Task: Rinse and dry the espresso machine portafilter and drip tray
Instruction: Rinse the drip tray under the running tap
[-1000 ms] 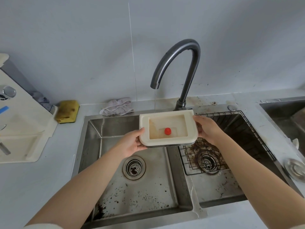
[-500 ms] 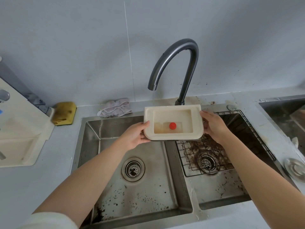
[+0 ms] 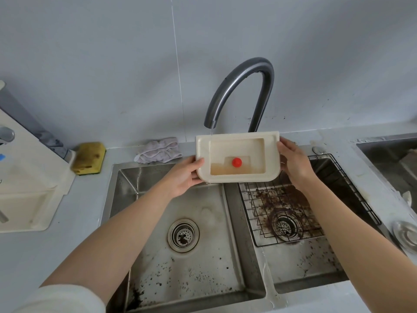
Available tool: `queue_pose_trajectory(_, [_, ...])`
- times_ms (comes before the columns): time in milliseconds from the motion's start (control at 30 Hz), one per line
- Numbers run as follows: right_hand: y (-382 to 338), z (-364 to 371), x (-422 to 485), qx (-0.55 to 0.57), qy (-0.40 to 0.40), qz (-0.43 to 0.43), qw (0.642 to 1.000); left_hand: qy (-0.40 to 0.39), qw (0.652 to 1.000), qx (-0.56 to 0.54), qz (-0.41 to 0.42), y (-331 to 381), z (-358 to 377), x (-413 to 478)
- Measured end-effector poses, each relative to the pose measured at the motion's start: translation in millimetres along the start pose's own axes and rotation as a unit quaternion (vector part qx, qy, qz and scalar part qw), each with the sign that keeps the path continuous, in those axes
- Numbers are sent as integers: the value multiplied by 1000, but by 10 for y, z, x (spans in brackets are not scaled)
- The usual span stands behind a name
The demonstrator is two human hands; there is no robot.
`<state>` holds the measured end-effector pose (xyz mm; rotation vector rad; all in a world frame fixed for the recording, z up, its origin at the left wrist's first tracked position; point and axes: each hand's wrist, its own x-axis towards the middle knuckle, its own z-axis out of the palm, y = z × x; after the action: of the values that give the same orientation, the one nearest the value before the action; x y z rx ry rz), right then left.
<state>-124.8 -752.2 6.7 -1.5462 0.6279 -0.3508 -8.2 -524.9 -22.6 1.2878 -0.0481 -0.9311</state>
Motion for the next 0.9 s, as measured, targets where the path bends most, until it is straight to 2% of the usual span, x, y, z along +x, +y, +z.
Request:
queue_pose_trajectory(400, [-54, 82, -86, -15, -46, -121, 991, -15, 999, -18, 42, 118, -60, -21])
queue_pose_trajectory(900, [41, 233, 38, -34, -72, -151, 985, -15, 997, -35, 72, 246, -184, -16])
